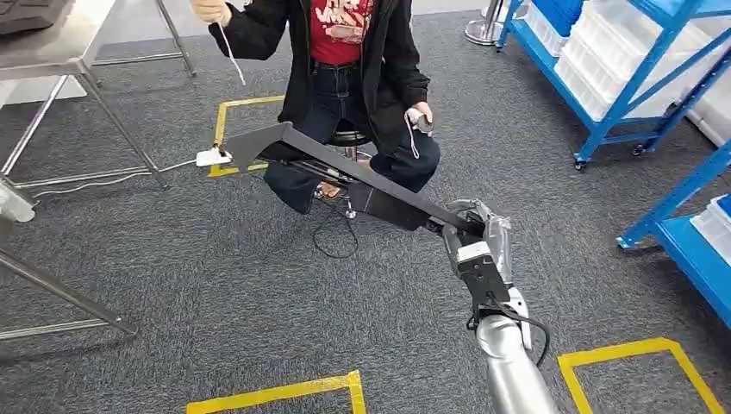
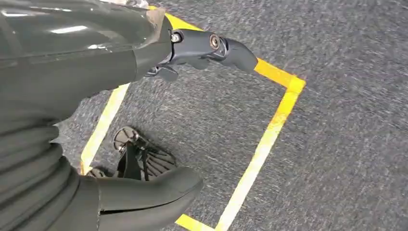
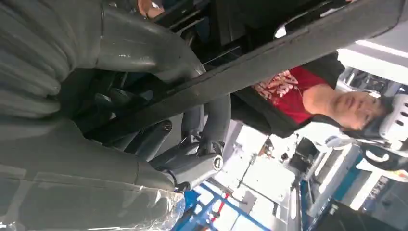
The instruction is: Take the parts from the cabinet and place them on the table.
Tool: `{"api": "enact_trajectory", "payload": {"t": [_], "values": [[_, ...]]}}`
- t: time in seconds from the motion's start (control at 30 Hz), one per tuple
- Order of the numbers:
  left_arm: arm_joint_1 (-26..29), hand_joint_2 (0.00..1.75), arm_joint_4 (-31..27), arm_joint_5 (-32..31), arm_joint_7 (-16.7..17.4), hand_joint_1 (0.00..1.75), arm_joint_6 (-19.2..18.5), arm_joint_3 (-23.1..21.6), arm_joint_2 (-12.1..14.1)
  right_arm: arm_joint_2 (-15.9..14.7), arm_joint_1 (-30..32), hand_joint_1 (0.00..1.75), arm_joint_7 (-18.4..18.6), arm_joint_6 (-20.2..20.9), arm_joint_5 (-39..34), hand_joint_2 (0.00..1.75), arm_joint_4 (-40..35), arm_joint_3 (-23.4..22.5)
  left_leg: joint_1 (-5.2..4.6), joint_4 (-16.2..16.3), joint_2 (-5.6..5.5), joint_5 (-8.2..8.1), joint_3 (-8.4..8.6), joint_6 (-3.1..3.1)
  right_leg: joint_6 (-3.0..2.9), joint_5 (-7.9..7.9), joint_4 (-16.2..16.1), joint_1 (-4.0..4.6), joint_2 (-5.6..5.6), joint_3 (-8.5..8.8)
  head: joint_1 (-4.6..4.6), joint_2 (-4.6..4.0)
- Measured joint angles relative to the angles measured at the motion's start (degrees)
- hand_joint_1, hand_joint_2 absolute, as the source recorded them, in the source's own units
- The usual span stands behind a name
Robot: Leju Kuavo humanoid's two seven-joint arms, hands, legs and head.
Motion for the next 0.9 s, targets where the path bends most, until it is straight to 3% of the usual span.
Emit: {"api": "enact_trajectory", "payload": {"t": [0.07, 0.1, 0.13, 0.17, 0.2, 0.27, 0.3, 0.33, 0.4, 0.43, 0.47, 0.5, 0.57, 0.63, 0.67, 0.7, 0.73, 0.8, 0.83, 0.87, 0.9], "values": [[0.2, 1.75, 0.0, 0.0, 0.0, 0.0, 0.0, 0.0, 0.0, 0.0, 0.0, 1.75, 0.0, 0.0, 0.0, 1.75, 0.0, 0.0, 0.22, -0.4, -0.36, 0.36, -0.25, -0.46, -0.82, 0.09, 0.3, 0.62, -0.46, -0.14, -0.05, 0.0], [0.4, 1.75, 0.0, 0.0, 0.0, 0.0, 0.0, 0.0, 0.0, 0.1, -0.1, 1.75, 0.0, 0.1, -0.2, 1.75, 0.0, -0.1, 0.41, -0.3, -0.64, 0.38, -0.43, -0.77, -1.3, 0.25, 0.2, 0.5, -0.87, -0.14, 0.0, 0.0], [0.5, 1.75, 0.0, 0.0, 0.0, 0.0, 0.0, 0.0, 0.0, 0.1, -0.3, 1.75, -0.1, 0.4, -0.5, 1.75, 0.0, -0.1, 0.65, 0.2, 0.47, -0.05, -0.48, -0.86, -1.69, 0.43, 0.0, 0.17, -1.19, -0.11, 0.0, 0.0], [0.4, 1.75, 0.0, 0.0, 0.0, 0.0, 0.0, 0.0, -0.1, 0.1, -0.4, 1.75, -0.2, 0.5, -0.6, 1.75, 0.1, -0.1, 0.34, 1.7, 2.74, -1.19, -1.14, -1.0, -2.02, 0.46, 0.0, 0.29, -1.38, -0.09, -0.05, 0.0], [0.2, 1.75, 0.0, 0.0, 0.0, 0.0, 0.0, 0.0, 0.0, 0.1, -0.4, 1.75, -0.4, 0.5, -0.9, 1.75, 0.1, -0.2, 0.37, 5.8, 4.3, -3.64, -3.08, -1.23, -2.52, 0.4, 0.0, 0.54, -1.77, -0.1, -0.07, 0.0], [0.1, 1.75, 0.0, 0.0, 0.0, 0.0, 0.0, 0.0, 0.0, 0.1, -0.4, 1.75, -0.8, 0.5, -1.3, 1.75, 0.4, -0.5, 0.38, 14.2, 5.03, -7.44, -7.19, -1.35, -2.66, 0.31, 0.1, 0.95, -2.7, -0.15, -0.05, 0.0], [0.2, 1.75, 0.0, 0.0, 0.0, 0.0, 0.0, 0.0, -0.1, 0.1, -0.4, 1.75, -1.0, 0.5, -1.5, 1.75, 0.7, -0.7, 0.38, 18.0, 5.04, -8.51, -9.13, -1.24, -2.76, 0.24, 0.1, 1.2, -3.28, -0.19, -0.07, 0.0], [0.2, 1.75, 0.0, 0.0, 0.0, 0.0, 0.0, 0.0, -0.1, 0.1, -0.4, 1.75, -1.2, 0.5, -1.5, 1.75, 0.9, -0.8, 0.36, 18.3, 5.04, -7.98, -9.43, -0.96, -2.82, 0.2, 0.1, 1.41, -3.81, -0.17, -0.07, 0.0], [0.2, 1.75, 0.0, 0.0, 0.0, 0.0, 0.0, 0.0, -0.1, 0.1, -0.8, 1.75, -1.6, 0.5, -1.8, 1.75, 1.4, -1.0, 0.12, 12.3, 5.19, -4.29, -6.48, -0.14, -2.99, 0.08, 0.1, 1.73, -4.68, -0.1, -0.07, 0.0], [0.1, 1.75, 0.0, 0.0, 0.0, 0.0, 0.0, 0.0, 0.0, 0.1, -1.3, 1.75, -1.9, 0.5, -2.0, 1.75, 1.7, -1.0, -0.32, 6.1, 5.98, -1.62, -3.06, 0.57, -3.07, 0.01, 0.1, 1.81, -5.18, 0.05, -0.07, 0.0], [0.1, 1.75, 0.0, 0.0, 0.0, 0.0, 0.1, 0.0, 0.0, 0.1, -1.7, 1.75, -2.1, 0.6, -2.1, 1.75, 2.1, -1.0, -0.93, 2.0, 7.92, -0.41, -0.59, 1.28, -3.1, -0.03, 0.0, 1.85, -5.47, 0.16, -0.07, 0.0], [-0.2, 1.75, 0.0, 0.2, 0.0, 0.0, 0.2, 0.0, 0.2, 0.1, -2.0, 1.75, -2.3, 0.6, -2.2, 1.75, 2.3, -1.1, -1.42, 0.9, 9.05, -1.09, -0.22, 1.23, -2.9, -0.15, 0.1, 2.46, -5.96, 0.06, -0.07, 0.0], [-0.1, 1.75, 0.0, 0.6, 0.0, 0.0, 0.6, 0.0, 0.3, 0.0, -3.0, 1.75, -3.2, 0.7, -2.6, 1.75, 3.8, -1.1, -1.7, 0.7, 7.92, -0.91, -0.5, 1.34, -2.83, -0.18, 0.0, 2.23, -6.86, 0.1, 0.0, 0.0], [0.0, 1.75, 0.0, 0.7, 0.0, 0.0, 0.6, 0.1, 0.4, 0.0, -4.1, 1.75, -3.7, 0.7, -3.1, 1.75, 5.0, -1.0, -1.79, -0.1, 6.92, -0.48, -0.2, 1.86, -2.58, -0.25, -0.3, 2.39, -7.74, 0.4, -0.05, 0.0], [0.1, 1.75, 0.0, 0.7, 0.0, 0.0, 0.6, 0.2, 0.3, -0.2, -4.6, 1.75, -3.9, 0.6, -3.3, 1.75, 5.5, -1.0, -1.07, -1.2, 6.42, 0.27, 0.75, 1.96, -2.22, -0.9, 0.5, 2.32, -6.45, -0.03, 0.04, 0.0], [0.0, 1.75, 0.0, 0.7, -0.1, 0.0, 0.6, 0.2, 0.2, -0.3, -5.0, 1.75, -4.1, 0.5, -3.6, 1.75, 6.1, -1.0, -1.01, -1.6, 5.83, 0.47, 0.84, 2.25, -2.35, -2.16, 2.9, 2.21, -4.07, -0.81, -0.04, 0.0], [-0.2, 1.75, 0.0, 0.7, -0.1, 0.0, 0.6, 0.2, 0.3, -0.4, -5.2, 1.75, -4.2, 0.3, -3.8, 1.75, 6.4, -1.0, -0.97, -1.6, 5.25, 0.59, 0.75, 2.38, -2.57, -3.88, 7.1, 1.91, -2.59, -2.85, 0.13, 0.0], [-0.2, 1.75, 0.0, 0.5, -0.1, 0.0, 0.5, 0.2, 0.2, -0.7, -4.9, 1.75, -4.2, 0.2, -3.8, 1.75, 7.2, -1.1, -0.94, -1.5, 3.69, 0.59, 0.66, 2.37, -2.49, -6.65, 15.5, 1.61, -1.86, -7.14, 0.17, 0.0], [-0.1, 1.75, 0.0, 0.4, 0.0, 0.0, 0.5, 0.2, 0.1, -0.8, -4.8, 1.75, -4.2, 0.1, -3.8, 1.75, 7.5, -1.2, -0.93, -1.5, 2.95, 0.61, 0.66, 2.34, -2.07, -6.59, 16.8, 1.48, -1.8, -7.97, 0.17, 0.0], [-0.1, 1.75, 0.0, 0.3, 0.0, 0.0, 0.5, 0.2, 0.0, -0.8, -4.7, 1.75, -4.2, 0.1, -3.8, 1.75, 7.6, -1.2, -0.87, -1.5, 2.32, 0.62, 0.7, 2.29, -1.45, -5.54, 15.2, 1.28, -1.79, -7.41, 0.19, 0.0], [-0.1, 1.75, 0.0, 0.1, 0.0, 0.0, 0.5, 0.2, -0.1, -0.9, -4.7, 1.75, -4.2, 0.1, -3.8, 1.75, 7.7, -1.3, -0.73, -1.3, 1.62, 0.6, 0.73, 2.19, -0.63, -3.64, 11.4, 1.06, -1.74, -5.72, 0.17, 0.0]]}}
